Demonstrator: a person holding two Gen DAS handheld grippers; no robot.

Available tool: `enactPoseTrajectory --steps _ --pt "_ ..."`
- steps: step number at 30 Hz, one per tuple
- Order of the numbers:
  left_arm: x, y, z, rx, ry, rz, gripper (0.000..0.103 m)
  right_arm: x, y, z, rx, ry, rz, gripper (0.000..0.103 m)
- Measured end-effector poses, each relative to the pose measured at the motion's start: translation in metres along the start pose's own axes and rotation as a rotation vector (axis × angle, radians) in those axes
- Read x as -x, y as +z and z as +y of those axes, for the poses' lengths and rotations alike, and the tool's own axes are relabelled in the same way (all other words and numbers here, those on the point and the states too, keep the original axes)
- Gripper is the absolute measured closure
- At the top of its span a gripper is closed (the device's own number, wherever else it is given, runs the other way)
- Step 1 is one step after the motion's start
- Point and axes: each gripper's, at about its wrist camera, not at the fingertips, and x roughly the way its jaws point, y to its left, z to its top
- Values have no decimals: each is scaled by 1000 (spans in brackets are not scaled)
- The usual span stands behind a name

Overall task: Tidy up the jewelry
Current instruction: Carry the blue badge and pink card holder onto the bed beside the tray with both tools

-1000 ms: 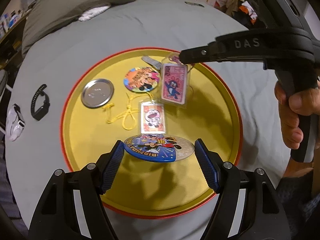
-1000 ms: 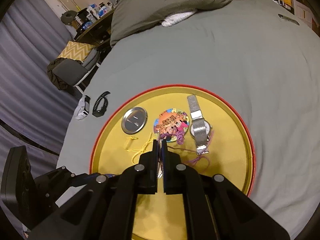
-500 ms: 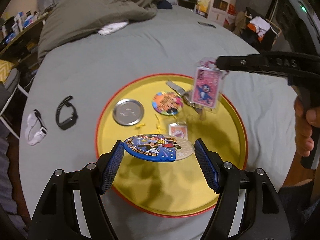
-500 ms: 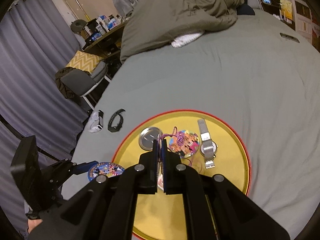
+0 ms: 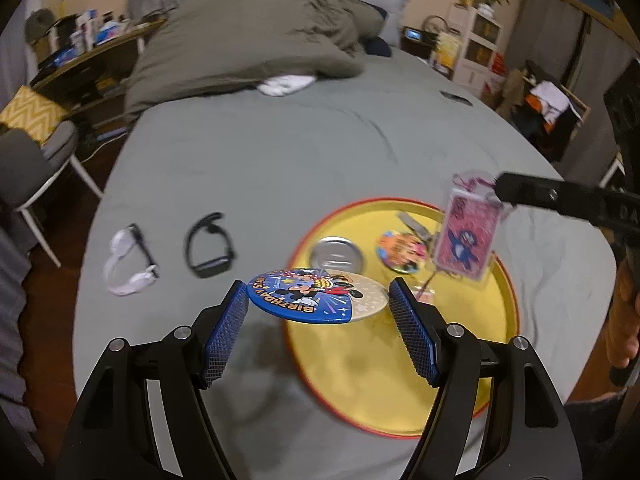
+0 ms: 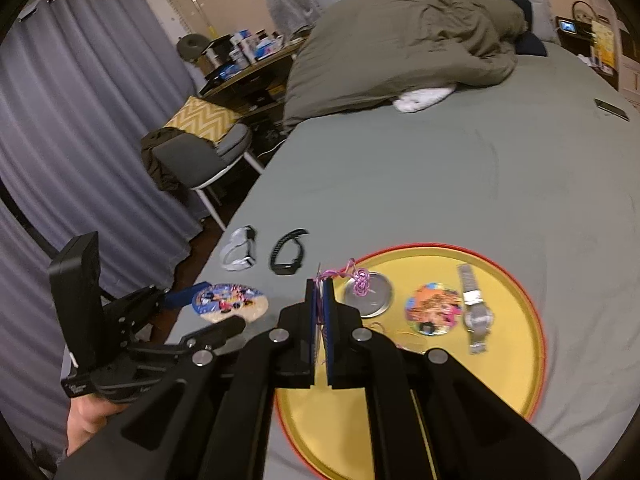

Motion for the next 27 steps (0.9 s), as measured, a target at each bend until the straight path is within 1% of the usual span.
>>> enactPoseTrajectory --steps 9,14,22,25,27 --pt "8 -8 69 107 64 -11 33 -39 14 66 68 85 28 99" --pt "6 -16 108 153 106 2 33 -69 16 97 91 130 64 99" --pt "-9 -31 152 231 142 23 33 -119 11 128 107 159 127 99" --pt "-15 -37 169 269 131 21 33 -140 6 135 109 156 154 99" --pt "-18 -39 177 284 138 21 33 -151 3 137 106 155 171 99"
